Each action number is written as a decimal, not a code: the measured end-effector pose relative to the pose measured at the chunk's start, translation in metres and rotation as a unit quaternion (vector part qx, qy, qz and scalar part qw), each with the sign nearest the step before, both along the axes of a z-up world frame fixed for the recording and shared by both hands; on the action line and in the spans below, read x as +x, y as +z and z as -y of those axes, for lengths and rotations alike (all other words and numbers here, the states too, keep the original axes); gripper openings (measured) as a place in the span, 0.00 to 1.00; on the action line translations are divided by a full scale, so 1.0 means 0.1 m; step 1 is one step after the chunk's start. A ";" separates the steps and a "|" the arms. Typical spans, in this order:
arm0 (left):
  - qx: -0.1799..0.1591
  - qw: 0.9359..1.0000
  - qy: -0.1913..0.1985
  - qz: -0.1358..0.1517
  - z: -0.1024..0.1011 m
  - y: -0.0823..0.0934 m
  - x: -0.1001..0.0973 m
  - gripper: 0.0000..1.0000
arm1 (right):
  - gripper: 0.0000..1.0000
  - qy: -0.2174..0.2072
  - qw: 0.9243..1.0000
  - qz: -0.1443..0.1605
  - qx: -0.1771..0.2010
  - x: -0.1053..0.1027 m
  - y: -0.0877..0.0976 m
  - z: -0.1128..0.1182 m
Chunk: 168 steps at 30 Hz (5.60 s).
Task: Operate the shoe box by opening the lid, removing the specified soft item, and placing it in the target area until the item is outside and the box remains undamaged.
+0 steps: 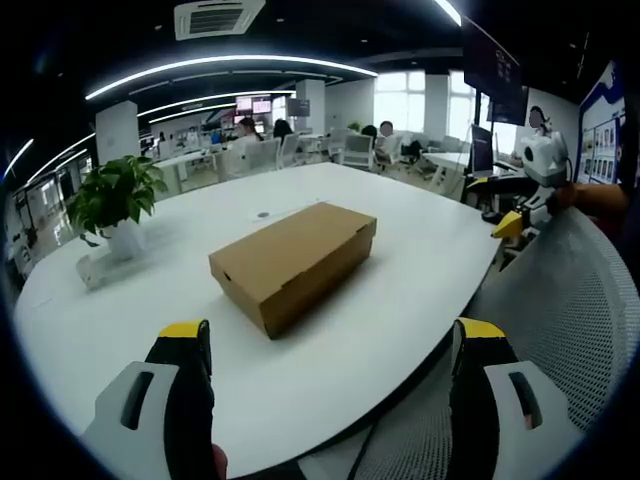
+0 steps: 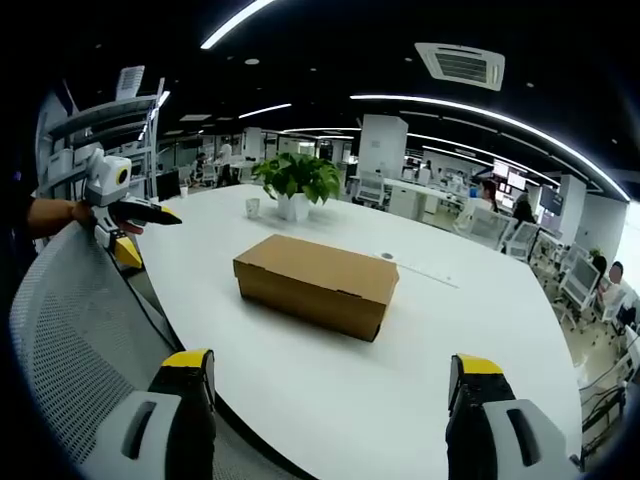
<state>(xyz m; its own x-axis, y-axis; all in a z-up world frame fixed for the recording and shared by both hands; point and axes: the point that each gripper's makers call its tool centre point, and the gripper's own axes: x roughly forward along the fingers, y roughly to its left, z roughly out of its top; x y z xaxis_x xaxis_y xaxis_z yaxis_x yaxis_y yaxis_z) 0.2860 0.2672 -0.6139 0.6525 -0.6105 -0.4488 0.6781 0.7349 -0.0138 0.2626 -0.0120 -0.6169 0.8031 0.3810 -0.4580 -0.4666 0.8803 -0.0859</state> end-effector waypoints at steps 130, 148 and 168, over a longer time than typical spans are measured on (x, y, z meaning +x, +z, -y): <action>0.003 0.999 0.035 -0.036 0.13 -0.64 1.19 0.88 | 0.89 0.102 0.994 -0.029 -0.023 1.31 -0.46 0.03; 0.023 0.997 0.053 -0.051 0.07 -0.86 1.42 0.78 | 0.81 0.135 0.989 -0.050 -0.042 1.64 -0.82 -0.13; 0.026 0.995 0.077 -0.064 0.13 -0.98 1.68 0.71 | 0.62 0.127 0.990 -0.059 -0.029 1.98 -1.03 -0.20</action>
